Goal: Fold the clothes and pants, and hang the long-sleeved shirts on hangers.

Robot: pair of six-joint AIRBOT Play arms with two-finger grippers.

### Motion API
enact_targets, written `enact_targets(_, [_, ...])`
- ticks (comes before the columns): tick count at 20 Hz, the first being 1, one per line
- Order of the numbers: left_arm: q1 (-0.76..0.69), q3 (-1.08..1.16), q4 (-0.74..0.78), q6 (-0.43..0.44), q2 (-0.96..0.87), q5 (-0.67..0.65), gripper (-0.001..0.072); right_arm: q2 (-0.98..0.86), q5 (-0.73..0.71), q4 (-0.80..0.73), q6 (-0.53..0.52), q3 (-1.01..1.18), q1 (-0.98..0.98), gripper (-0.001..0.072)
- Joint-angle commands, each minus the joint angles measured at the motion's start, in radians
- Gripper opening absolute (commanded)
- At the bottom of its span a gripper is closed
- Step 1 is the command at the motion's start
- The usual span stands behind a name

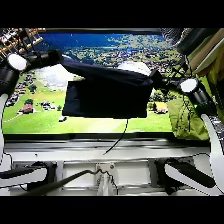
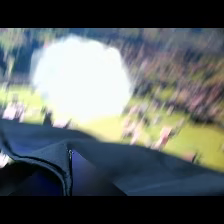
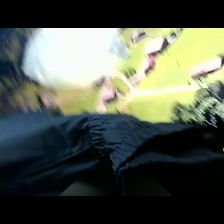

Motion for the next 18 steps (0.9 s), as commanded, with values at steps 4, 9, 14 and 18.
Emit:
enact_targets(4, [-0.074, -0.136, 0.19, -0.059, 0.049, -0.233, -0.0004, -0.005, 0.405, -0.084, -0.307, -0.032, -0.027, 0.0031])
enact_targets(9, [-0.079, -0.269, 0.263, -0.077, 0.049, -0.28, -0.0004, -0.005, 0.508, -0.158, -0.401, -0.068, -0.027, 0.0031])
enact_targets(14, [-0.091, -0.377, 0.291, -0.077, 0.049, -0.275, -0.0002, -0.009, 0.54, -0.177, -0.418, -0.089, -0.027, 0.0033])
enact_targets(18, [-0.093, -0.392, 0.255, -0.077, 0.04, -0.291, 0.0145, -0.006, 0.697, -0.103, -0.413, -0.109, -0.027, 0.0524])
